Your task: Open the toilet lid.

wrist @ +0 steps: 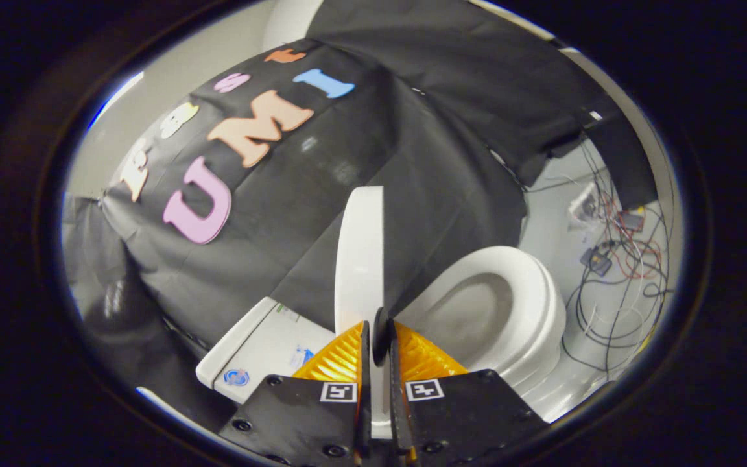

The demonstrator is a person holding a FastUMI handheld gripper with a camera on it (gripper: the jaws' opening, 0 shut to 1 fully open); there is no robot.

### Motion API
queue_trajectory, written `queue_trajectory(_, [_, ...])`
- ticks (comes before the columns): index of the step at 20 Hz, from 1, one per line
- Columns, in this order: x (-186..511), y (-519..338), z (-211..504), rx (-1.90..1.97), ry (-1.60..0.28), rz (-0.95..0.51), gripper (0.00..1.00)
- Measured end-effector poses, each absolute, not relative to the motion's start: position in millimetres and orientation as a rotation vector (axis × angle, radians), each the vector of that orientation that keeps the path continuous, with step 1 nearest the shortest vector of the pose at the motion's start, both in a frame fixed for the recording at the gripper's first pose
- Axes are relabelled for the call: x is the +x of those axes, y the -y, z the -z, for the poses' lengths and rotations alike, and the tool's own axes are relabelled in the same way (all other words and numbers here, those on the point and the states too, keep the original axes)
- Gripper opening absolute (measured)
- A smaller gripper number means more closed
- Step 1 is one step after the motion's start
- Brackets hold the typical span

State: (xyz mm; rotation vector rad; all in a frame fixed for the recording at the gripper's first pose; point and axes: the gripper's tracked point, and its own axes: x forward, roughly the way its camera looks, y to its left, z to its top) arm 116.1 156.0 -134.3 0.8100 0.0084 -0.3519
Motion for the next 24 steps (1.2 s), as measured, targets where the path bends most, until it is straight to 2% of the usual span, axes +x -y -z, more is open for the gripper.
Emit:
queue_trajectory(7, [138.4, -197.6, 93.0, 0.604, -0.027, 0.261, 0.13])
queue_trajectory(14, [175.2, -276.2, 50.2, 0.388, -0.05, 0.105, 0.2])
queue_trajectory(24, [217.8, -370.8, 40.4, 0.257, -0.093, -0.067, 0.2])
